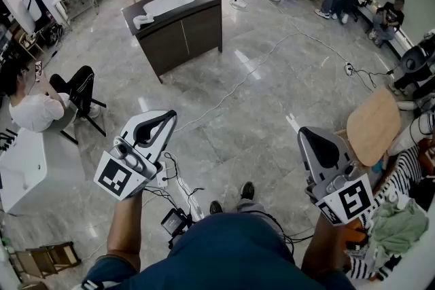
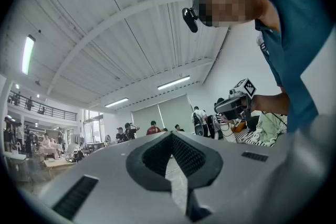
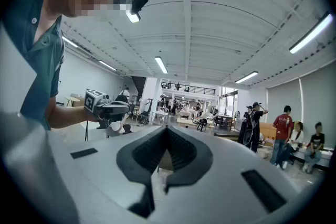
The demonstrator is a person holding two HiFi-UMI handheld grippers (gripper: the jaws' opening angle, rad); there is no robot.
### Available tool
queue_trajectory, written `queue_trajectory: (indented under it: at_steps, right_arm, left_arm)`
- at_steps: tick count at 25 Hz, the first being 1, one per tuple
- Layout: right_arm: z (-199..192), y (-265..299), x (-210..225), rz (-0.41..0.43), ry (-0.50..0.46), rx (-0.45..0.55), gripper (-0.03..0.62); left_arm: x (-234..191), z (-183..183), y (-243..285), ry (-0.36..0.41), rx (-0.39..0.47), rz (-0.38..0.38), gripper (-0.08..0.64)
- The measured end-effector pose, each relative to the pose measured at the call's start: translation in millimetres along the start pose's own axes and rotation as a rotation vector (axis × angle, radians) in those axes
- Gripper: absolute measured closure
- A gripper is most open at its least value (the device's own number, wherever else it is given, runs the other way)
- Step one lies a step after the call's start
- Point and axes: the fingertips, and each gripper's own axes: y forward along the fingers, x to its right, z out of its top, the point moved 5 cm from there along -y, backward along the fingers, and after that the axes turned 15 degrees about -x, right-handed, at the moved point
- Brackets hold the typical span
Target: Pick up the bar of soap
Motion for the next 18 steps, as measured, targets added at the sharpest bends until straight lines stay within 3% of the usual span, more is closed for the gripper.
queue_trajectory:
  at_steps: [9, 18]
  right_arm:
    - [-4, 16, 24, 0.013, 0.008, -0.002, 0.578]
    - [-20, 45, 80, 0.045, 0.055, 0.025, 0.578]
  left_arm:
    - [-12, 0, 21, -0.008, -0.008, 0.01, 0.558]
    - [-28, -3, 71, -0.023, -0.034, 0.041, 0.558]
